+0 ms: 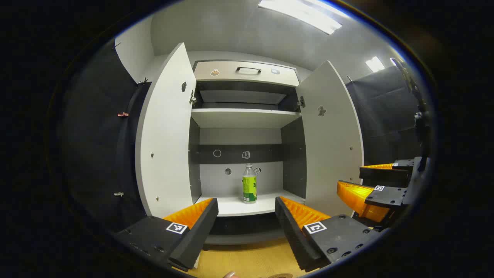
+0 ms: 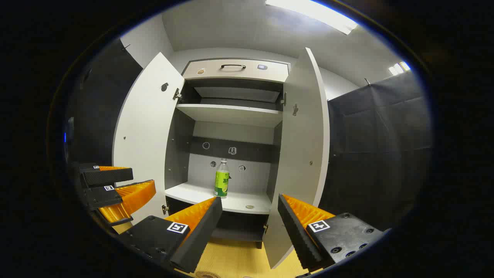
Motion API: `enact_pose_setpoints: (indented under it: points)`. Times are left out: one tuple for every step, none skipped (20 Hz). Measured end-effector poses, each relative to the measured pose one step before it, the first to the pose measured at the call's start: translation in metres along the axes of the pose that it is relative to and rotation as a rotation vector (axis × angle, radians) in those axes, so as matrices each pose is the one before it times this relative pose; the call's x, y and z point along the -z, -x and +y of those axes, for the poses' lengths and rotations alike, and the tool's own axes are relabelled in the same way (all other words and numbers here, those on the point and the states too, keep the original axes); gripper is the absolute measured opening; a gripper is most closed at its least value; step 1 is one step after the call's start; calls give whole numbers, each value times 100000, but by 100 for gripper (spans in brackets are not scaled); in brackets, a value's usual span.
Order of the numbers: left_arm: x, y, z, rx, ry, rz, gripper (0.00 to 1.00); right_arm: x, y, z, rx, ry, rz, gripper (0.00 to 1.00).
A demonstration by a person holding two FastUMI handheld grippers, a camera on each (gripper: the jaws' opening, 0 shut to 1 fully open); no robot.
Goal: Grasp the bottle in the cabinet with the left hand and place it on the coaster, then close the right door with the right hand and the left door with the left hand.
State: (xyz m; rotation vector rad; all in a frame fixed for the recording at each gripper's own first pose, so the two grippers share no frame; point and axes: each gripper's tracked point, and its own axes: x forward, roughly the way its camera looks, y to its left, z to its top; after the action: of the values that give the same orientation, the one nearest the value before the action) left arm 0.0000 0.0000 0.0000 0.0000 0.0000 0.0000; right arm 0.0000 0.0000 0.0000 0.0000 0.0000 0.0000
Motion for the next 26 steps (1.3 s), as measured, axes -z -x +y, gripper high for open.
enact_pose_setpoints:
  points:
    - [-73, 138, -223, 848, 3, 106, 94, -152, 197, -15, 345, 184, -556, 96]
    - [-10, 84, -81, 342, -424, -71, 94, -132, 199, 66, -36, -82, -156, 96]
    - [-113, 37, 39, -39, -671, -170, 94, 21, 153, 102, -60, -22, 15, 96]
    - [63, 50, 64, 23, -677, 23, 94, -11, 116, 41, -47, 238, 39, 96]
    - [-66, 122, -27, 129, -418, 22, 94, -26, 154, 38, -116, 328, -58, 96]
    - [71, 167, 77, 31, -104, 17, 94, -125, 132, 113, -365, -20, -305, 96]
    - [-71, 130, 72, 11, 149, 69, 94, -82, 183, 72, -64, -250, -106, 96]
    - [22, 140, 115, -162, 341, -31, 94, -132, 139, 19, 37, -331, -118, 96]
    - [6, 97, 90, -25, 375, 170, 94, -27, 129, 48, 83, -181, 83, 96]
    - [107, 142, 60, 115, 317, 119, 94, -125, 134, 24, 271, -108, -105, 96]
    - [-43, 118, 96, 76, 194, 46, 94, -87, 128, 55, 165, -316, -72, 96]
    - [32, 206, 130, 85, 131, -119, 94, -153, 112, 144, 199, -497, -64, 96]
    - [-160, 149, 100, 347, 170, -414, 94, -48, 126, 15, 371, -480, -31, 96]
    - [-22, 182, 2, 831, 442, -439, 94, -7, 85, 93, 477, -132, 298, 96]
    - [-143, 94, -96, 1322, 663, -536, 94, 77, 102, 167, 356, 132, 492, 96]
    - [-40, 185, -56, 1440, 684, -428, 96, 50, 149, 86, 340, 293, 517, 96]
    - [-163, 64, 68, 961, 321, -557, 93, 74, 131, 127, 369, 431, 310, 96]
    - [-136, 44, 209, 500, -278, -652, 93, -12, 145, 119, 471, 558, 132, 96]
    - [-238, 12, 221, 80, -787, -1037, 93, -2, 116, 120, 570, 719, -78, 96]
    - [-161, -39, 275, 9, -867, -1176, 92, 12, 180, 33, 856, 721, -45, 96]
    - [-141, -116, 125, 708, -474, -785, 92, 65, 101, -58, 915, 609, -22, 96]
    - [121, -144, 48, 1091, 32, -325, 92, 39, 109, -60, 900, 349, -26, 96]
    - [19, -212, 117, 371, 321, -329, 92, -10, 65, 81, 536, 133, -122, 96]
    - [214, -373, 215, 23, 524, 103, 92, 40, -68, 142, -203, 100, 88, 96]
    - [189, -549, 119, -35, 558, 302, 92, 114, -194, 95, -319, 243, 107, 96]
    - [365, -759, 111, 27, 341, 555, 92, 44, -422, 11, -61, 380, 18, 96]
